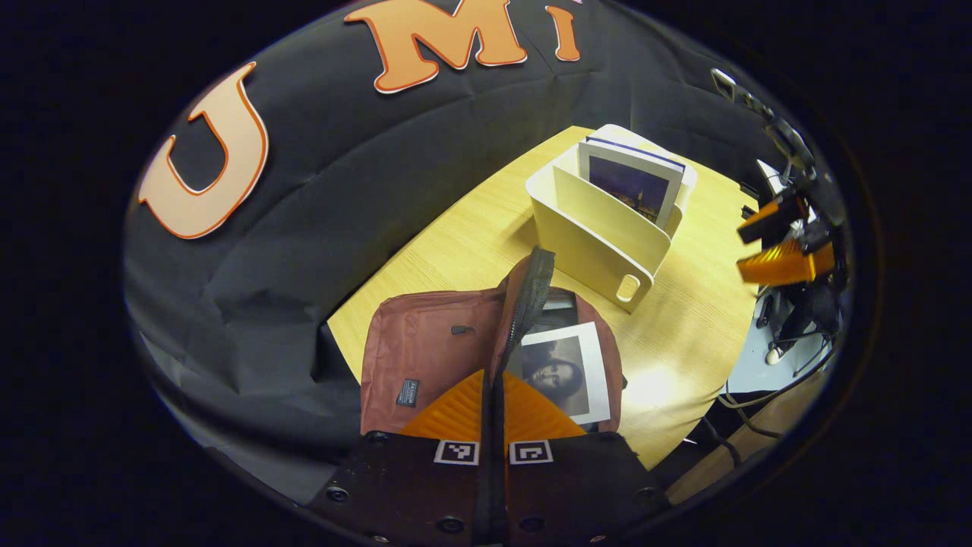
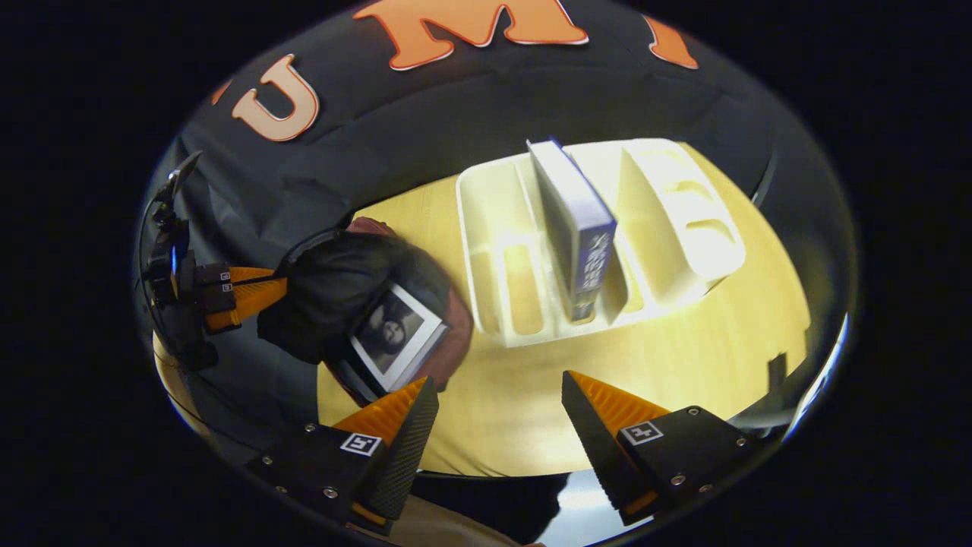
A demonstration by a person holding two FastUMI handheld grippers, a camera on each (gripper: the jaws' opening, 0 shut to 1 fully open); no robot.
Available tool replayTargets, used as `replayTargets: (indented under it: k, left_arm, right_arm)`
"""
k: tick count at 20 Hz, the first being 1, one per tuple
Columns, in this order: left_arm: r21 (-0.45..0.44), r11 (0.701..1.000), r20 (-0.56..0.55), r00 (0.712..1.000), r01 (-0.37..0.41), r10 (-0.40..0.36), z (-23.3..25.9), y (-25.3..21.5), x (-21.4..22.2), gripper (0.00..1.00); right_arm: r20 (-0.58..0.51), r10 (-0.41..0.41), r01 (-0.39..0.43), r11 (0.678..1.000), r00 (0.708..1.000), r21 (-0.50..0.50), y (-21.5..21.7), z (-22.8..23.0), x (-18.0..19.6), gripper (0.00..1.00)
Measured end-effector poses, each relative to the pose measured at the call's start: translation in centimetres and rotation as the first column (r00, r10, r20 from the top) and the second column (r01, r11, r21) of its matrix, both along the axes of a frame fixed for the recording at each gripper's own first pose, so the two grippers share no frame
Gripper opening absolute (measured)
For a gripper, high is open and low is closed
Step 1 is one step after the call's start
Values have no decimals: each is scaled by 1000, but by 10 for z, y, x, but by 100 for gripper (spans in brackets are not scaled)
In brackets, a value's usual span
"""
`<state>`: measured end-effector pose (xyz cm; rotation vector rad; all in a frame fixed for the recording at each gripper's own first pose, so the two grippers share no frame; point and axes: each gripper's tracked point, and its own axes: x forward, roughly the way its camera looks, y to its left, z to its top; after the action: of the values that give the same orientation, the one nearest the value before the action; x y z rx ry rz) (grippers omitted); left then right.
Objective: Open the schoolbag, grab two books from the bookshelf and put them into the schoolbag.
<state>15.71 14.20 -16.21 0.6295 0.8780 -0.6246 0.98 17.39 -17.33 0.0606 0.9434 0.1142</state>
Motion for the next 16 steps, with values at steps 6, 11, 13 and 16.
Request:
replayTargets:
  k: [6, 11, 13, 16]
  left_arm:
    - [-5, 1000, -16, 1000, -12, 12, -6, -6, -7, 1]
    - [-3, 1000, -31, 999, -26, 26, -11, -10, -9, 1]
    - [-5, 999, -36, 999, -34, 33, -13, -10, -10, 1]
    - [-4, 999, -46, 998, -47, 47, -15, -8, -9, 1]
  right_arm:
    - [38, 103, -97, 984, 994, -148, -29, 79, 59, 98]
    - [-48, 119, -126, 975, 992, -183, -31, 84, 123, 98]
    - [-103, 107, -124, 978, 989, -171, -30, 71, 141, 99]
    - [-165, 83, -111, 980, 983, -168, -31, 50, 167, 99]
